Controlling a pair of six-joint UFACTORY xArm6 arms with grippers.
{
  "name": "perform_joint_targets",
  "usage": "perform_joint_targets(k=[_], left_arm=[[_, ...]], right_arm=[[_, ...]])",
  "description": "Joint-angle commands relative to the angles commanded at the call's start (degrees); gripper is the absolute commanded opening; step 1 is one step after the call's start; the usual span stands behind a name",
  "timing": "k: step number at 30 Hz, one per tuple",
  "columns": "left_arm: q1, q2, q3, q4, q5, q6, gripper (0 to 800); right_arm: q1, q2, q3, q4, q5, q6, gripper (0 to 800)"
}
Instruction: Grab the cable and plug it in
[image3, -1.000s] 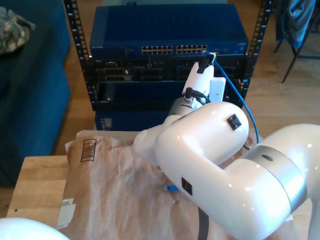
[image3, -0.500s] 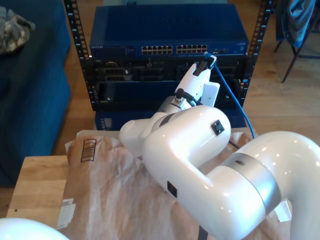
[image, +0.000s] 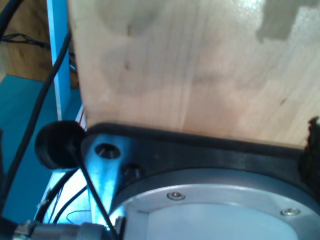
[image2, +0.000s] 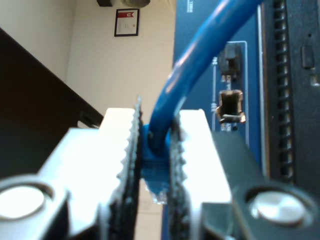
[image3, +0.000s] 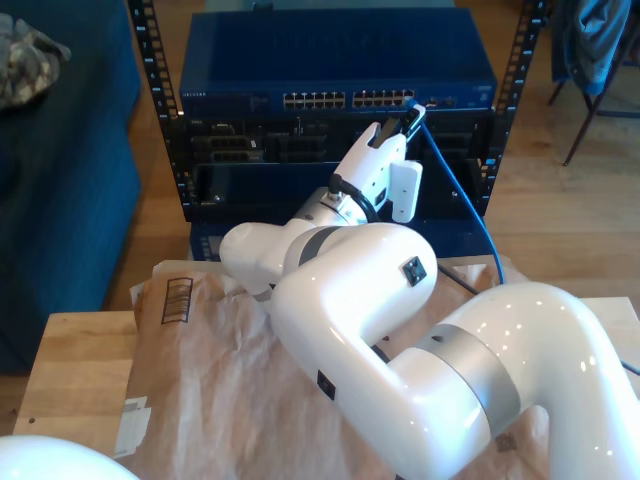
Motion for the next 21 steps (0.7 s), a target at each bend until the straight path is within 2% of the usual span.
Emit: perform_joint_targets(k=[5,11,21], left_arm=[[0.0,0.0,0.0,0.0,0.0,0.0,800],[0.0,0.0,0.0,0.0,0.0,-0.09,800],[0.0,0.0,0.0,0.0,0.0,-0.09,800]], right_arm=[[-0.62,0.79,-0.88,0.35,0.0,-1.23,0],[-0.88,3.87,-7.38,0.18,0.35,-3.16,0],[-0.88,4.13,-8.53,0.18,0.35,-3.34,0]])
